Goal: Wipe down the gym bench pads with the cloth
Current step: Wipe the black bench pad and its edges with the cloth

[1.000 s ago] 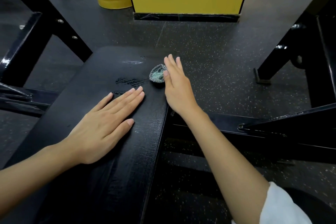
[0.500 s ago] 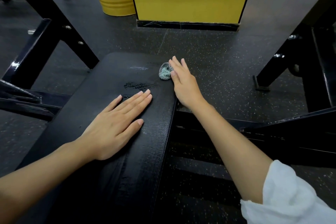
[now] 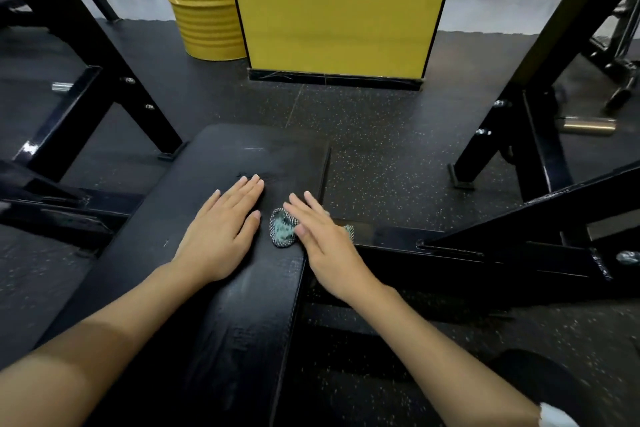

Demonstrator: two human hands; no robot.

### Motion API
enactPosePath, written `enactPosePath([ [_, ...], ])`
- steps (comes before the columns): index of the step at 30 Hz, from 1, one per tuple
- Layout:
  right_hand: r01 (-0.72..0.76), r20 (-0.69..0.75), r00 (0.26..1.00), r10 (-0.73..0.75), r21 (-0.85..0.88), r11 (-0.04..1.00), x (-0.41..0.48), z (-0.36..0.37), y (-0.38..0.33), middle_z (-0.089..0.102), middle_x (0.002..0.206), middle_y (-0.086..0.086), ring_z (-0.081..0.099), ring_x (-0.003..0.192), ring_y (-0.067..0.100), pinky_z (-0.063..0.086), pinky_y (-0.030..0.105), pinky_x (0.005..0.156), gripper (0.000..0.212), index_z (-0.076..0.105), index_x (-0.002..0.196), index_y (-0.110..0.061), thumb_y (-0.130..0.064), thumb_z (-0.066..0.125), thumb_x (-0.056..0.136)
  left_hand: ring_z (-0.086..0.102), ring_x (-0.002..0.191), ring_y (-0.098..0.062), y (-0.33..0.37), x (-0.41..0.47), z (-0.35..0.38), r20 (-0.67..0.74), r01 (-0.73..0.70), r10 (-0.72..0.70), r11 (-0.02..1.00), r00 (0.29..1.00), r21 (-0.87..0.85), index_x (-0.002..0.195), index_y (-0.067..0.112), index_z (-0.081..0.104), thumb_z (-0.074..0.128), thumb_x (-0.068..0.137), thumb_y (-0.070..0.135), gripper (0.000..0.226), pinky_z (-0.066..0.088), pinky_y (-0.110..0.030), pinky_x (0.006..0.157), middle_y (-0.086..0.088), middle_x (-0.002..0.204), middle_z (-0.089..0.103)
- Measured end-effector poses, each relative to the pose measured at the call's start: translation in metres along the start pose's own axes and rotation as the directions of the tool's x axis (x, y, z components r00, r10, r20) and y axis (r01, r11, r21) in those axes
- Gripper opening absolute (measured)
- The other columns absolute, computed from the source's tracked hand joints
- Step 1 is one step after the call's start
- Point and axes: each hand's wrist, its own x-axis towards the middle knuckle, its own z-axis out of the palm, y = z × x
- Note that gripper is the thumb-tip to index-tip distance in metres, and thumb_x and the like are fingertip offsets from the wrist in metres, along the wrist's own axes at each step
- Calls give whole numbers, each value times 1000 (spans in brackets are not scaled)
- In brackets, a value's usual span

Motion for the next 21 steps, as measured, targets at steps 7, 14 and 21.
enactPosePath([
  [7,-94,-128,987,94,1,996,-3,-30,-33,69,121,0,59,116,19,39,21,91,32,64,128,-17,-16,42,105,34,144,-16,22,-18,-13,-119,156,-197,945,973,-289,137,16,57,47,97,1,43,18,-30,119,1,152,44],
  [14,-18,-232,972,46,119,993,12,-43,-73,72,113,1,64,109,18,47,43,101,27,71,117,-14,-16,49,101,67,97,2,71,-25,-65,-72,52,-173,625,982,-779,106,15,73,63,94,25,18,48,-22,95,6,100,74],
  [21,52,-231,973,20,301,952,9,-50,-119,72,99,2,66,102,22,52,40,96,19,73,105,-13,-9,56,99,67,89,-14,88,-41,-99,-49,34,-230,345,972,-938,88,22,76,74,78,52,32,55,-47,94,-2,92,70],
])
